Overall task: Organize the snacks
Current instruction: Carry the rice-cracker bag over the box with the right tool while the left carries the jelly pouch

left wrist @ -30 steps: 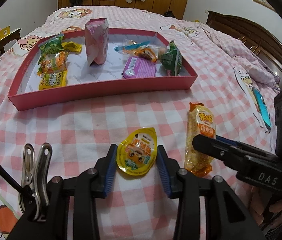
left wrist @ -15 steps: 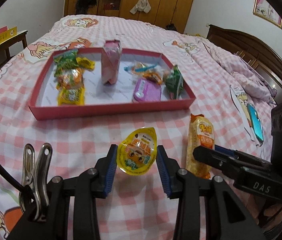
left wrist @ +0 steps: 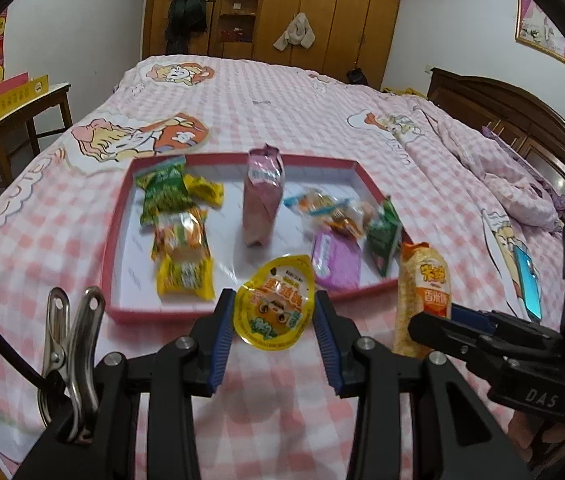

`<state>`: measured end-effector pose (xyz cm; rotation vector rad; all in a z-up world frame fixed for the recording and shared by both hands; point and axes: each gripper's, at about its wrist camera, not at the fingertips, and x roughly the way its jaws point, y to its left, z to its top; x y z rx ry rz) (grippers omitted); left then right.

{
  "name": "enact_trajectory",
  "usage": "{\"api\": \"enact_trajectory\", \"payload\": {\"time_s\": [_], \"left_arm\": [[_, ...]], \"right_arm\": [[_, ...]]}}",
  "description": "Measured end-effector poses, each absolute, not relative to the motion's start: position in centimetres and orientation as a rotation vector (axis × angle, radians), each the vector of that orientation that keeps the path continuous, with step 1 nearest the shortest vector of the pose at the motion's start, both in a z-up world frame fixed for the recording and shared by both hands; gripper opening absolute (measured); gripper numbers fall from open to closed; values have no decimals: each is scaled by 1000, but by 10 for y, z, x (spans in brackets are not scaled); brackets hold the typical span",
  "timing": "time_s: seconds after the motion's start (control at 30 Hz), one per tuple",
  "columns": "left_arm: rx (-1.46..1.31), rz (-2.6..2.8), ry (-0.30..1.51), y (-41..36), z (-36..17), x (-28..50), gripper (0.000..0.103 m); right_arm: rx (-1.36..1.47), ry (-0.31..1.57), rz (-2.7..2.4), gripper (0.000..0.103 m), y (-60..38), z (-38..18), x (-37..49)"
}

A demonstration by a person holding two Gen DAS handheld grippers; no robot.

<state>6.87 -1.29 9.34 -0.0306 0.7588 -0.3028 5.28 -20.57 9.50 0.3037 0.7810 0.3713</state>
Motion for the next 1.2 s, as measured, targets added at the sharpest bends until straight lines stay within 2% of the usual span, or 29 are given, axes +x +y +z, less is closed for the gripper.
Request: {"api": "enact_trajectory", "payload": {"time_s": [0.37,0.73,1.2], "left_arm": [[-26,-271,758,-13,86,108,40],[-52,-250,787,-8,64,143,41],[-82,-245,820,-3,50,155,41]], "right_arm": [[260,758,369,43,-189,109,102],[235,780,333,43,-182,99,156],[198,764,324,43,-173,95,175]]}}
